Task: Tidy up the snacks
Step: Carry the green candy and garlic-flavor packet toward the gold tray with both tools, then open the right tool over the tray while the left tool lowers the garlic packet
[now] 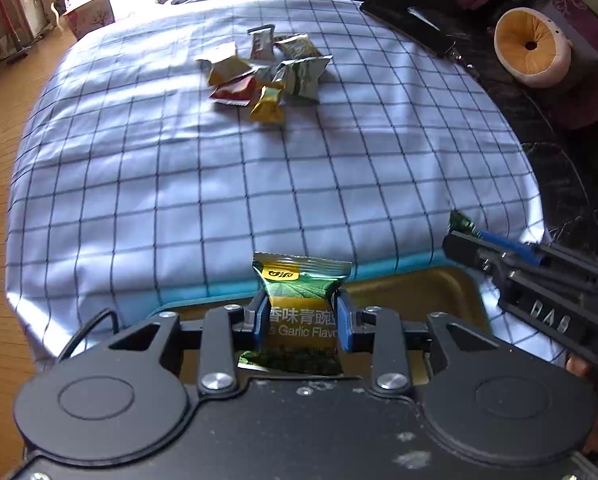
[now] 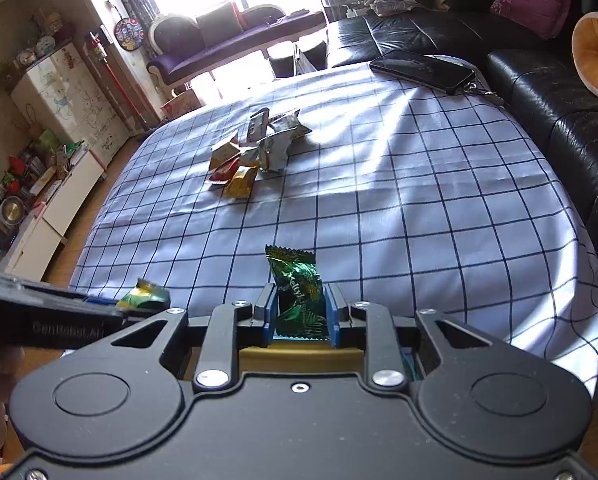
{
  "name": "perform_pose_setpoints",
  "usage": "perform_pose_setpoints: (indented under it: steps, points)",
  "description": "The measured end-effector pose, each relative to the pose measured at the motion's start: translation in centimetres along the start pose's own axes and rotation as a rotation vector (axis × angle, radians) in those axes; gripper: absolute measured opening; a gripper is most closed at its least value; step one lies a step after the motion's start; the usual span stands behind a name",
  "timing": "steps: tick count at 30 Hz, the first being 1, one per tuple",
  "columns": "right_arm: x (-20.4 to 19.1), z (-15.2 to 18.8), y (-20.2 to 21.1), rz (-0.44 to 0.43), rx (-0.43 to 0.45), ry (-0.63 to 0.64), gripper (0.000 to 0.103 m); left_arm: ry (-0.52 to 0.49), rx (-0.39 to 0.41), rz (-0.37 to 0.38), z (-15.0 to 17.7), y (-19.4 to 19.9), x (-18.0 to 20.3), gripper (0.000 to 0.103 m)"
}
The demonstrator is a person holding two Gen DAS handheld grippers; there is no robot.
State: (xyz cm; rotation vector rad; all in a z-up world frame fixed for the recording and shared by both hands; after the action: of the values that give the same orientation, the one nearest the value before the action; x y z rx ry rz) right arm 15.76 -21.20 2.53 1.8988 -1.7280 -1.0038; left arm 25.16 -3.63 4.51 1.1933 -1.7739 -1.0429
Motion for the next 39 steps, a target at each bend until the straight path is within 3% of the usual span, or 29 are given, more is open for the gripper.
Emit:
perform_pose_setpoints:
  steps: [16,22,30,39]
  points:
    - [-1.4,3.0,2.6,-0.027,-0.036,-0.003,0.035,0.04,-0.054,-0.074,9.6,0.6,-2.4,0.033]
    - [-1.9,3.5,2.3,-0.051,-0.058,0.014,0.035,0.053,-0.056,-0.079,10.7,0.6,-2.0,0.033]
    - [-1.4,3.8,2.1,-0.039,-0.064,0.011,0.035,-0.004,-0.043,-0.051,10.5,0.1,0.6,0.032]
    - [-1.5,4.0,1.2,-0.051,-0.122,0.041,0.039,-0.044,0.04,-0.085,10.5,0.7,1.7,0.039]
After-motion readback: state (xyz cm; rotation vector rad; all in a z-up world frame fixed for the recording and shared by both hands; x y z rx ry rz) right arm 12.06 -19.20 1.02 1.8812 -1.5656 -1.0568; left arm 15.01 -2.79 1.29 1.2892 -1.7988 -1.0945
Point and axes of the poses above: each gripper's, at about its wrist camera, not at the fingertips, and y roughly against the way its jaws point, x to its right, z to its underside, the point moved 1 cm from there along -y, roughly the way its jaws point, and after that the axes turned 4 degrees about y, right-handed, at the moved point
